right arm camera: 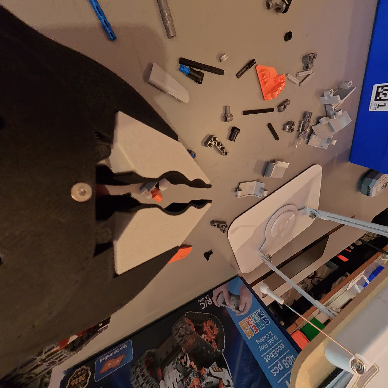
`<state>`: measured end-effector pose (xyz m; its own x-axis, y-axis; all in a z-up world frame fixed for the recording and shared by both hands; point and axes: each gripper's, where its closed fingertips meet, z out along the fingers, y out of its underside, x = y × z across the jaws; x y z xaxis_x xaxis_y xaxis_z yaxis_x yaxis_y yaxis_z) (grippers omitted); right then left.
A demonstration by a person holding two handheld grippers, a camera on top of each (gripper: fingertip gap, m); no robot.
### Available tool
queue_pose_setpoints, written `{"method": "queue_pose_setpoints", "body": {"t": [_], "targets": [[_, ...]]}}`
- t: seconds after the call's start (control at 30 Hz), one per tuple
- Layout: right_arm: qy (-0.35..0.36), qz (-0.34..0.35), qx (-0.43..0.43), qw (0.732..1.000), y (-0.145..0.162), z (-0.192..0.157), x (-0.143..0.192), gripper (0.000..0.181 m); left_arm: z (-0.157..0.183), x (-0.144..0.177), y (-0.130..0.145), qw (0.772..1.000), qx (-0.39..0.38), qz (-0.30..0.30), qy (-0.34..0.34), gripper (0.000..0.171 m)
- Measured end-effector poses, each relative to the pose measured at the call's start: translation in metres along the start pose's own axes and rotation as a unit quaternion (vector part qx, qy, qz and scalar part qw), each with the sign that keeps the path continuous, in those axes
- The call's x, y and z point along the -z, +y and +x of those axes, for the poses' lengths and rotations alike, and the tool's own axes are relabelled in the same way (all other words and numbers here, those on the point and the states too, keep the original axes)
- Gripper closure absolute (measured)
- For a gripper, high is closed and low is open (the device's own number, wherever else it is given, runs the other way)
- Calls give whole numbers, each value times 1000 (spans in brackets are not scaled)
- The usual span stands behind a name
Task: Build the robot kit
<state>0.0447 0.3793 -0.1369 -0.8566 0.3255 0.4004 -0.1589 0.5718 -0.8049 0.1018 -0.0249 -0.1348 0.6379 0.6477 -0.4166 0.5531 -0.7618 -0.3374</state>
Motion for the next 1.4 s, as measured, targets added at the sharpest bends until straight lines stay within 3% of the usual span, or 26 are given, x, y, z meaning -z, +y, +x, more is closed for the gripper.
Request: {"method": "queue_pose_setpoints", "body": {"t": [0.1, 0.33, 0.43, 0.53, 0.7, 0.8, 0.97, 1.23, 1.4], "targets": [[5, 0, 5, 1000, 0, 1, -1, 173, -21, -3, -8, 1000, 7, -3, -2, 147], [5, 10, 20, 1000, -7, -1, 4, 174, -69, -29, 10, 995, 24, -91, -12, 148], [5, 11, 20, 1000, -5, -1, 6, 175, -64, -31, 5, 994, 7, -103, 33, 148], [4, 11, 14, 1000, -3, 0, 8, 175, -60, -33, 22, 983, -15, -172, 69, 147], [5, 12, 21, 1000, -6, -1, 8, 175, -42, -39, 45, 961, -34, -230, 149, 138], [5, 10, 21, 1000, -5, -2, 8, 175, -29, -44, 49, 954, -40, -226, 191, 137], [5, 5, 17, 1000, -2, 0, 6, 175, -31, -47, 53, 950, -67, -239, 189, 140], [12, -2, 15, 1000, 2, 3, 5, 175, -43, -54, 8, 970, -108, -146, 163, 147], [22, -5, 10, 1000, 3, 8, 5, 175, -47, -57, 4, 968, -136, -149, 147, 138]]}}
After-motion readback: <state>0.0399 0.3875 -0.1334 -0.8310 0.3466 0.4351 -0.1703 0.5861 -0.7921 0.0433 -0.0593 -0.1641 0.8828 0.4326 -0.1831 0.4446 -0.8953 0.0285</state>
